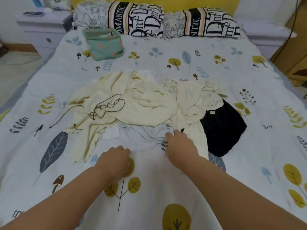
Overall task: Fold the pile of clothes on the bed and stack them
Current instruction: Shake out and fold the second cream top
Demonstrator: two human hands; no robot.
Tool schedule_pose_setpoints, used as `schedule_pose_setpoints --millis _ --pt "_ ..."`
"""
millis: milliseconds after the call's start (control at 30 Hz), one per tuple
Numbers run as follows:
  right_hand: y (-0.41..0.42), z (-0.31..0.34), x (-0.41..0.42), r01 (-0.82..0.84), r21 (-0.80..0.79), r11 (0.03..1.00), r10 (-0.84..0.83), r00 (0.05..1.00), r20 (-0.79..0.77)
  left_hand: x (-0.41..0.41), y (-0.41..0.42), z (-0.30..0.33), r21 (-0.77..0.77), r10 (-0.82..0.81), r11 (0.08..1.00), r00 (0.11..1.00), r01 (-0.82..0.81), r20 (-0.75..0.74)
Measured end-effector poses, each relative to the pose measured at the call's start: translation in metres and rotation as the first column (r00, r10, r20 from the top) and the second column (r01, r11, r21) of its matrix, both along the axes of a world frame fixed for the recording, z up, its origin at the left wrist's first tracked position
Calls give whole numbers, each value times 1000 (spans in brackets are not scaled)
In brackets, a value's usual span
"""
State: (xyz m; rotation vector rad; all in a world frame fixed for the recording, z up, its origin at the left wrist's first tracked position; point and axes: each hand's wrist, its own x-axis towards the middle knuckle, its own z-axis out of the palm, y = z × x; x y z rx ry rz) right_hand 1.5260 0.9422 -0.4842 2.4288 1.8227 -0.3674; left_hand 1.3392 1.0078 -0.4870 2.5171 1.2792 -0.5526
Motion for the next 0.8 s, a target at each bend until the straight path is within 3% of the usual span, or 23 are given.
schedule_pose_setpoints --millis 133,433,600,700,767,800 --pt "41 -27 -1 -36 107 994 30 998 56 -14 8 -45 -65 31 997 999 -33 -22" --pt "101 -52 -1 13 102 995 -20 997 76 -25 17 -81 -82 22 997 995 -14 95" --pt "87 -41 -14 44 324 945 -11 995 -101 -33 14 -80 -130 26 991 996 -15 84" --pt "57 -23 -24 -9 392 920 58 992 -115 -39 1 -67 -150 41 988 998 -33 50" --pt "30 -5 -34 -74 469 880 118 991 -64 -39 -11 -47 -72 113 992 979 -103 168" --pt "18 8 -39 -72 475 877 119 991 -70 -38 -16 -33 15 159 985 942 -171 297"
